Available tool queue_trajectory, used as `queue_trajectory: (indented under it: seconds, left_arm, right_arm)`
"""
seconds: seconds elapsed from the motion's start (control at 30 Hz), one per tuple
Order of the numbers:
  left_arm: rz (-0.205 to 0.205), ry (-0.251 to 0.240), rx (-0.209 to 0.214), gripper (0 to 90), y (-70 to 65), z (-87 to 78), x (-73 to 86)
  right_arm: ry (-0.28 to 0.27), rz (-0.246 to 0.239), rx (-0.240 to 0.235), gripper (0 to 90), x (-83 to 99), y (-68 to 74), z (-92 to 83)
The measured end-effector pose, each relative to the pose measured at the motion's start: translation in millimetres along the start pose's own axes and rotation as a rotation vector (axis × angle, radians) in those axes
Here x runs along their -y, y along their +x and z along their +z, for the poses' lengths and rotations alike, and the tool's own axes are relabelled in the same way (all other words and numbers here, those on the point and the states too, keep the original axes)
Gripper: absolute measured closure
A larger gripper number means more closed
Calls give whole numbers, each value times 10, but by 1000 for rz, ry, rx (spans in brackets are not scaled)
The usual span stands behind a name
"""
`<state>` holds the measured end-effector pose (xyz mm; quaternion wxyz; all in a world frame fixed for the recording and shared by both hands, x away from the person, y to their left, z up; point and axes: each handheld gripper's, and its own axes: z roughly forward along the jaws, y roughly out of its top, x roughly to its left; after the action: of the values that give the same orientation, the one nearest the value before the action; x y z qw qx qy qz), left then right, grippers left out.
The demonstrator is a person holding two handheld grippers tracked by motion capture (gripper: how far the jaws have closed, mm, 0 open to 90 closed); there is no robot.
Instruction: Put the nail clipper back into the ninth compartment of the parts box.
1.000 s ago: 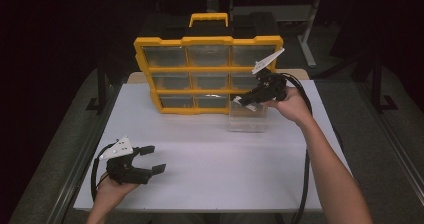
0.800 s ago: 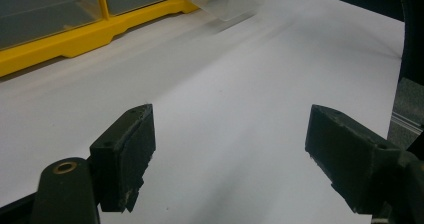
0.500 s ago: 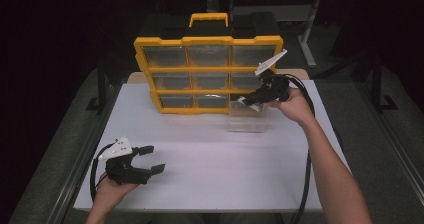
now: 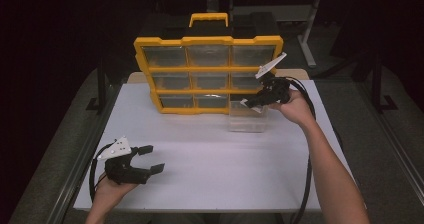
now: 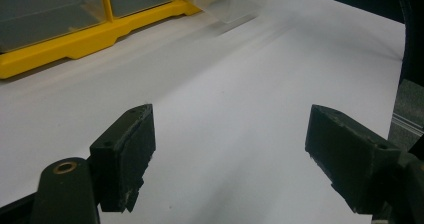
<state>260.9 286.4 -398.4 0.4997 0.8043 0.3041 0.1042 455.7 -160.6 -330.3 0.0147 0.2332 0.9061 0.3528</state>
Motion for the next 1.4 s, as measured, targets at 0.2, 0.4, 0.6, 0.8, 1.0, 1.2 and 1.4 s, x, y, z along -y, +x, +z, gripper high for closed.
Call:
queue_trajectory:
  seconds: [0.2,0.4,0.6,0.8,1.0,1.2,1.4]
  left_arm:
    - [1,2,-1,200,-1,1,-1]
    - [1,1,0,200,-4,2,-2]
    - [1,3,0,200,-2,2,-2]
    - [-1,-3,2,200,2,5,2]
    - [2,-2,6,199,14,12,-6]
    - [-1,1,17,198,25,44,-19]
    - [5,4,20,196,17,64,-32]
  right_arm:
    - [5,8,7,758,60,-31,41]
    - [9,25,6,757,106,-37,76]
    - [9,5,4,750,155,-52,127]
    - [4,54,-15,724,191,-39,148]
    - [-41,55,-40,689,183,19,91]
    - [-107,74,-86,589,176,71,6]
    - [-150,93,-104,466,182,134,-67]
